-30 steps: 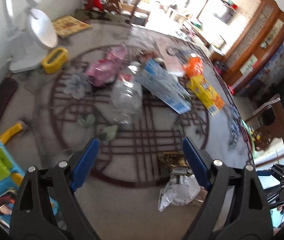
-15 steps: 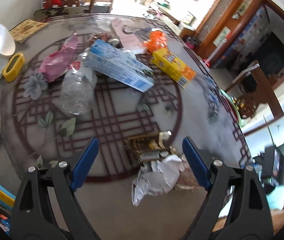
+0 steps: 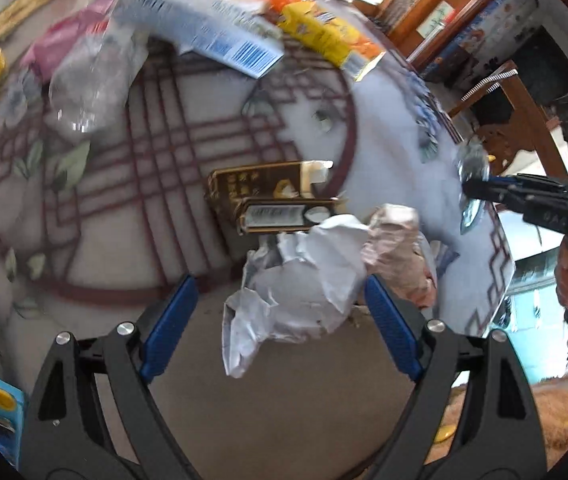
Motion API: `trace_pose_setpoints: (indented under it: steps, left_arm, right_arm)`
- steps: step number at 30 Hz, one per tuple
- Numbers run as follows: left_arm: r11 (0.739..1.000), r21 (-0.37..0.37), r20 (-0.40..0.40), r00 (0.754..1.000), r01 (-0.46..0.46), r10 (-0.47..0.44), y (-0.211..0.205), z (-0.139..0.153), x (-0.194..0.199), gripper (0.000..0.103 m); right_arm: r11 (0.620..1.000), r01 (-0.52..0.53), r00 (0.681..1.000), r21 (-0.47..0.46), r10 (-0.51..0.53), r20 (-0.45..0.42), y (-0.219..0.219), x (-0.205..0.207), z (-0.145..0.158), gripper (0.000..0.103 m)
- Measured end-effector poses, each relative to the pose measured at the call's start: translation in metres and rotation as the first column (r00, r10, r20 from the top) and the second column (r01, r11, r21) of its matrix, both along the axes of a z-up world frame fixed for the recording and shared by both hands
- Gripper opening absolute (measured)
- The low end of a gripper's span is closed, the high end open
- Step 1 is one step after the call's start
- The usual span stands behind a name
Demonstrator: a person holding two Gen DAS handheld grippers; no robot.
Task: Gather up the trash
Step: 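Grasp crumpled foil with the left gripper while the right gripper grasps a crumpled wrapper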
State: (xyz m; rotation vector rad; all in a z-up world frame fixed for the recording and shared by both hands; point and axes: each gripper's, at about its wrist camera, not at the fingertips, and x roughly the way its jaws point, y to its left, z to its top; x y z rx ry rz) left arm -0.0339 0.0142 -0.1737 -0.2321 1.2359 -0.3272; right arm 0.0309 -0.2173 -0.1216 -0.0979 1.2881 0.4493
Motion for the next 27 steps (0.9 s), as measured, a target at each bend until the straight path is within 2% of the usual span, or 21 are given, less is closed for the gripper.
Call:
trace_pose_setpoints:
  steps: [2,4,6,9,14,20,27]
  left_arm:
    - [0.998,-0.054,-0.012,1.000,-0.024,0.024,0.005,-0.002,0.002,0.063]
    - [0.995,-0.091,-0.014,0.999,-0.036,0.035,0.008,-0.001,0.005,0.051]
    - [0.996,-0.080,0.004,1.000,-0.029,0.029,0.008,0.003,0.006,0.045]
    - [0.997,-0.072,0.041,0.998,-0.035,0.038,0.010,0.016,0.005,0.043]
    - [0.991,-0.111,0.120,0.989,-0.069,0.082,0.017,0.045,0.005,0.043]
    - [0.982,-0.140,0.222,0.963,-0.125,0.154,0.022,0.084,0.012,0.043]
    - [0.981,-0.129,0.274,0.946,-0.143,0.174,0.018,0.103,0.018,0.043]
  right_arm:
    - [1.000,0.015,1.000,0.019,-0.015,0.006,0.009,0.004,0.002,0.022]
    - [0.999,0.020,1.000,0.033,-0.020,0.006,0.016,0.006,0.002,0.022]
    - [0.999,0.020,1.000,0.041,-0.020,0.008,0.021,0.002,0.004,0.022]
    - [0.997,0.029,0.999,0.066,-0.030,0.013,0.020,-0.003,0.009,0.022]
    - [0.994,0.045,0.998,0.098,-0.049,0.036,0.019,-0.002,0.020,0.022]
    - [0.992,0.043,0.992,0.118,-0.056,0.112,0.024,-0.004,0.042,0.023]
    - [0.990,0.038,0.988,0.136,-0.058,0.144,0.026,-0.006,0.054,0.023]
